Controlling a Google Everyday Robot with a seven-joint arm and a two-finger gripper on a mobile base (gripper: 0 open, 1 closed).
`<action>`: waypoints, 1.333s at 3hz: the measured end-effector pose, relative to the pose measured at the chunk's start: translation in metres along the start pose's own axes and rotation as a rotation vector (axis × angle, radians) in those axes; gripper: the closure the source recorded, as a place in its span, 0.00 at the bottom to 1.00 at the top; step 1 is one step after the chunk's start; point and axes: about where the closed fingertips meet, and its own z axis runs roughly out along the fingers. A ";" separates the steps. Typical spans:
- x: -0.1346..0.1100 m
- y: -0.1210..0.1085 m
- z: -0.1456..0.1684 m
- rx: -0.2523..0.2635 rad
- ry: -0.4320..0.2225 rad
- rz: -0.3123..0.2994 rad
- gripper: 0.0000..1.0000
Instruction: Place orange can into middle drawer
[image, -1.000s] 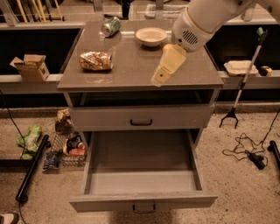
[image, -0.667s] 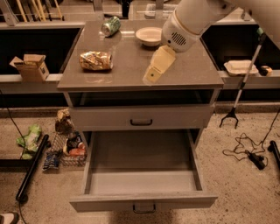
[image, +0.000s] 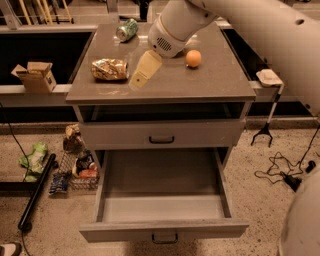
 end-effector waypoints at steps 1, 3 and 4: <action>-0.027 -0.007 0.027 -0.018 -0.037 0.020 0.00; -0.047 -0.014 0.048 -0.033 -0.068 0.060 0.00; -0.057 -0.019 0.060 -0.035 -0.062 0.034 0.00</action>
Offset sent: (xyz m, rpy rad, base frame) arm 0.0555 0.0809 -0.0072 0.1429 0.0578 -0.0521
